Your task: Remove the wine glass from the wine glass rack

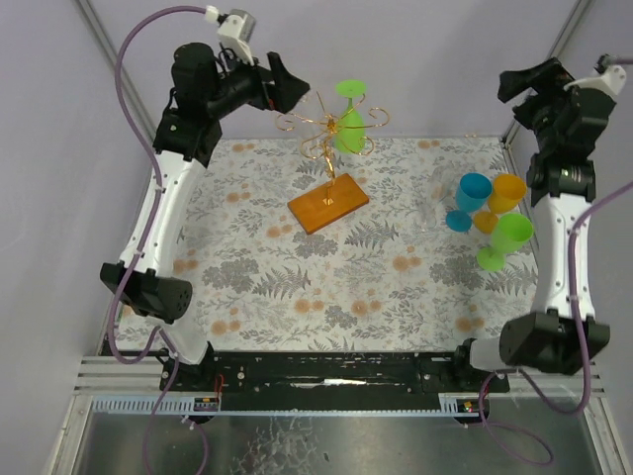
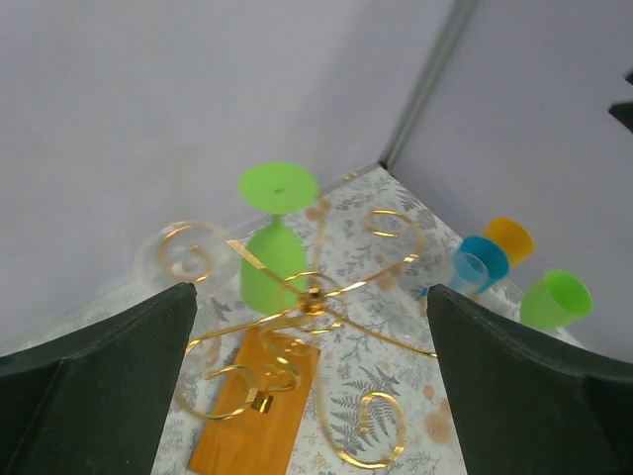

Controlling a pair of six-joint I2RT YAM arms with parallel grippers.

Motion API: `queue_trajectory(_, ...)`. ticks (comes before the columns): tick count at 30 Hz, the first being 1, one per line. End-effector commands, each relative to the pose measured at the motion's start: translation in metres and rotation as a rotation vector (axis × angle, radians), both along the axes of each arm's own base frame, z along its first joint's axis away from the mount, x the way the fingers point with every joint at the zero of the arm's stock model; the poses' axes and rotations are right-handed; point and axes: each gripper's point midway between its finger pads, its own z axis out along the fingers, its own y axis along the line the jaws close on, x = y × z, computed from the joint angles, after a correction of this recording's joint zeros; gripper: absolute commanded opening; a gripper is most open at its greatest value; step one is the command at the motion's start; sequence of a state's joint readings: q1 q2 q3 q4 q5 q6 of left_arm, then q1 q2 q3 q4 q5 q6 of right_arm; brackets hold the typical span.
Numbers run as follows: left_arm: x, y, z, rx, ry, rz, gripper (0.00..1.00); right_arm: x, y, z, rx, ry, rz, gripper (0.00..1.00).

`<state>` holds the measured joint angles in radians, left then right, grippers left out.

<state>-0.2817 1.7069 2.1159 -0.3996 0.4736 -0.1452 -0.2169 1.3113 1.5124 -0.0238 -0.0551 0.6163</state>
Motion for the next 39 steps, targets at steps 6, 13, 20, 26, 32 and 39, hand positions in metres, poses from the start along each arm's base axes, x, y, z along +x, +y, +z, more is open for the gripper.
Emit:
queue_trajectory(6,0.018,0.047,-0.015,-0.180,0.118,0.075,1.00,0.099,0.105,-0.010,0.414,0.149,0.614,0.81)
queue_trajectory(13,0.000,0.060,-0.021,-0.182,0.121,0.110,1.00,0.155,0.169,-0.028,0.565,0.228,0.807,0.71)
queue_trajectory(20,-0.016,0.069,-0.025,-0.170,0.121,0.128,1.00,0.168,0.212,-0.065,0.606,0.306,0.850,0.65)
queue_trajectory(26,-0.024,0.068,-0.027,-0.174,0.133,0.118,1.00,0.169,0.231,-0.072,0.600,0.316,0.875,0.62)
queue_trajectory(32,-0.028,0.066,-0.027,-0.178,0.144,0.105,1.00,0.170,0.245,-0.074,0.613,0.321,0.904,0.58)
queue_trajectory(39,-0.032,0.066,-0.028,-0.172,0.146,0.097,1.00,0.169,0.263,-0.085,0.619,0.349,0.925,0.54)
